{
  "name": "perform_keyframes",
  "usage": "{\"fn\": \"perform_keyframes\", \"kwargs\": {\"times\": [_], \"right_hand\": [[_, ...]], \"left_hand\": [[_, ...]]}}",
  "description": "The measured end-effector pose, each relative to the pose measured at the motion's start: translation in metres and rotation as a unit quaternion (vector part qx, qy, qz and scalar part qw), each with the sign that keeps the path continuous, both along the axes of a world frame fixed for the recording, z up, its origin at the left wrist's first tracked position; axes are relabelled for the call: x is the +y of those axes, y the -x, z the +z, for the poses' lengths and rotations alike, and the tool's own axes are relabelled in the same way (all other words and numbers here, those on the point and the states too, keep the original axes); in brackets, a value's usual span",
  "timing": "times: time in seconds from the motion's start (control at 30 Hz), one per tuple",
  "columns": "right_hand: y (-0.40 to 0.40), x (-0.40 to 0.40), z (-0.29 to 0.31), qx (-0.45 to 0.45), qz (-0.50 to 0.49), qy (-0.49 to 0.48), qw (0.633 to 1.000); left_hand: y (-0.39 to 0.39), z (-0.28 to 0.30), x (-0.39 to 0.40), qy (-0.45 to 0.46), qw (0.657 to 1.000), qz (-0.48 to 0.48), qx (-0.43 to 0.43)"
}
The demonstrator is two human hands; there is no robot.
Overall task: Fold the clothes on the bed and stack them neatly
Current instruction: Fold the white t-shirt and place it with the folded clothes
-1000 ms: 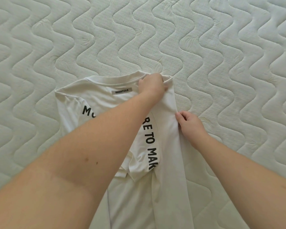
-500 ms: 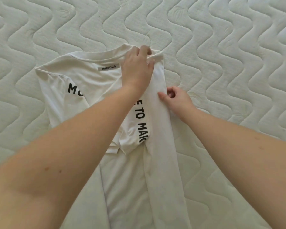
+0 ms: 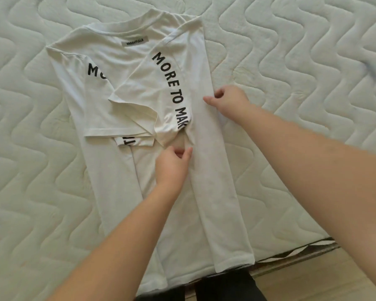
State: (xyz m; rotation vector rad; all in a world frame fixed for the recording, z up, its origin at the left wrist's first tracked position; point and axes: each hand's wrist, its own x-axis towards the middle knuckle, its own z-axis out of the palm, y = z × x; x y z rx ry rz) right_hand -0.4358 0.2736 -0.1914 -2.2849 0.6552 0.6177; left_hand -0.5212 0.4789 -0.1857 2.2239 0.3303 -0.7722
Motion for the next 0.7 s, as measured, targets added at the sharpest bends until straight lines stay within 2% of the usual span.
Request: {"fn": "perform_keyframes", "kwargs": {"times": [0.13,0.23,0.3,0.37,0.5,0.6,0.7], "right_hand": [[0.063,0.013,0.002,0.087,0.026,0.007,0.996],[0.099,0.019,0.001,0.129,0.025,0.008,0.991],[0.123,0.019,0.000,0.124,-0.006,0.017,0.992],[0.146,0.016,-0.002,0.101,-0.040,0.020,0.994],[0.177,0.017,0.001,0.094,-0.017,-0.027,0.995],[0.203,0.028,0.002,0.133,0.023,-0.026,0.990],[0.236,0.037,0.004,0.150,-0.017,-0.006,0.988]], "left_hand": [[0.007,-0.002,-0.023,0.044,0.997,0.070,-0.001],[-0.003,-0.001,-0.033,-0.020,0.999,0.036,-0.020],[-0.008,0.000,-0.032,-0.037,0.999,-0.003,-0.039],[-0.008,-0.002,-0.029,-0.003,0.999,-0.004,-0.033],[0.001,-0.002,-0.020,0.128,0.983,0.127,0.039],[0.020,-0.003,-0.013,0.184,0.971,0.109,0.104],[0.054,-0.004,-0.011,0.156,0.978,0.085,0.113]]}}
